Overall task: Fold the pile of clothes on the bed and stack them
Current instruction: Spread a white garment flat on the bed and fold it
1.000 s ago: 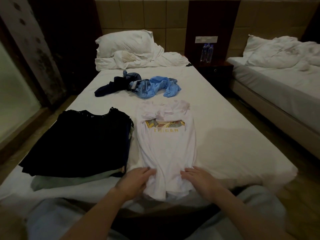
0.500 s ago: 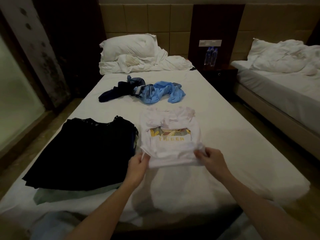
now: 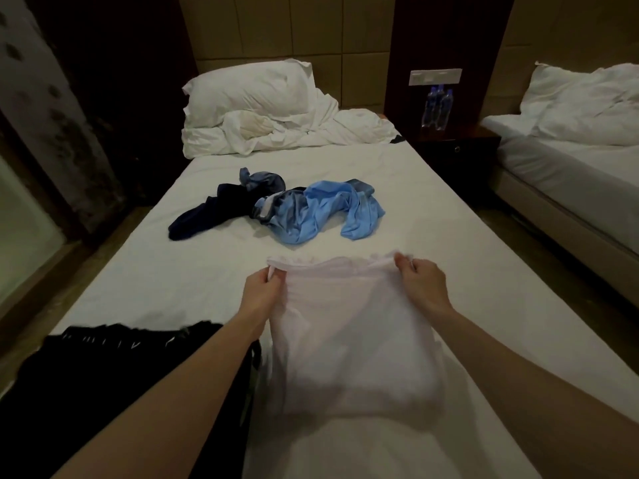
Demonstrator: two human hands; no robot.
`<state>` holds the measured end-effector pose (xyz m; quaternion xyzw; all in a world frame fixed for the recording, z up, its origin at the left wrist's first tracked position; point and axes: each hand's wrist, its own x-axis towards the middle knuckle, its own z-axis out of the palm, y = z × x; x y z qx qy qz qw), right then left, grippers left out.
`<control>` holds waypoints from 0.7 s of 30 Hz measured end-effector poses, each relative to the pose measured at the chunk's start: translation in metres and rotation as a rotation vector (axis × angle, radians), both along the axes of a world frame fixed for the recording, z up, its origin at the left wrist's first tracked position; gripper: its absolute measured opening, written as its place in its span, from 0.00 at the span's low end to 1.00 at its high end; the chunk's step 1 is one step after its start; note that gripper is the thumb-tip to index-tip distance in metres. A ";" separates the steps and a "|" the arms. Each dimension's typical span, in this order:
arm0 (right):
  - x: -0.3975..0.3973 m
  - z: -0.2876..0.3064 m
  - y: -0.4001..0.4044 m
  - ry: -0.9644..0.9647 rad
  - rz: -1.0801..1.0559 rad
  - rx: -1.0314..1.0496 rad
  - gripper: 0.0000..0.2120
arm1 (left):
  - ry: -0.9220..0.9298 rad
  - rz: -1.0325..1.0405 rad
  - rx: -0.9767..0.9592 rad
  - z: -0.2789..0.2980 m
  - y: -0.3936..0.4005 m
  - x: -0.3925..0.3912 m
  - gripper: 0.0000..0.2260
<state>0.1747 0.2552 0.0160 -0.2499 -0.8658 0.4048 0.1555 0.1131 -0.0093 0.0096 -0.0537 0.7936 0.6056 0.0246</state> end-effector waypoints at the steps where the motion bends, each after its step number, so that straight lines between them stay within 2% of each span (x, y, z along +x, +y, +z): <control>1: -0.021 -0.008 0.005 -0.036 -0.030 0.000 0.25 | -0.012 -0.004 -0.038 -0.009 0.005 -0.019 0.15; 3: -0.061 -0.026 0.014 -0.099 -0.083 -0.003 0.28 | -0.014 -0.005 -0.171 -0.027 0.012 -0.054 0.17; 6: -0.110 -0.056 0.025 -0.226 -0.099 0.006 0.29 | 0.029 0.082 -0.619 -0.058 0.023 -0.099 0.15; 8: -0.133 -0.076 0.029 -0.332 -0.088 0.002 0.28 | 0.021 0.055 -0.749 -0.075 0.031 -0.119 0.15; 11: -0.154 -0.097 0.031 -0.419 -0.075 -0.001 0.21 | 0.031 0.009 -0.762 -0.101 0.037 -0.140 0.22; 13: -0.155 -0.104 0.035 -0.394 -0.015 -0.052 0.18 | 0.061 -0.005 -0.772 -0.110 0.037 -0.147 0.20; 15: -0.145 -0.101 0.038 -0.376 0.087 -0.081 0.28 | 0.076 -0.022 -0.755 -0.112 0.035 -0.147 0.14; 17: -0.134 -0.093 0.043 -0.387 0.138 -0.079 0.37 | 0.052 -0.011 -0.670 -0.106 0.033 -0.142 0.13; 19: -0.128 -0.083 0.044 -0.344 0.170 -0.133 0.33 | 0.001 -0.005 -0.502 -0.093 0.030 -0.133 0.12; 21: -0.120 -0.068 0.042 -0.269 0.181 -0.181 0.20 | -0.069 -0.034 -0.261 -0.076 0.024 -0.122 0.11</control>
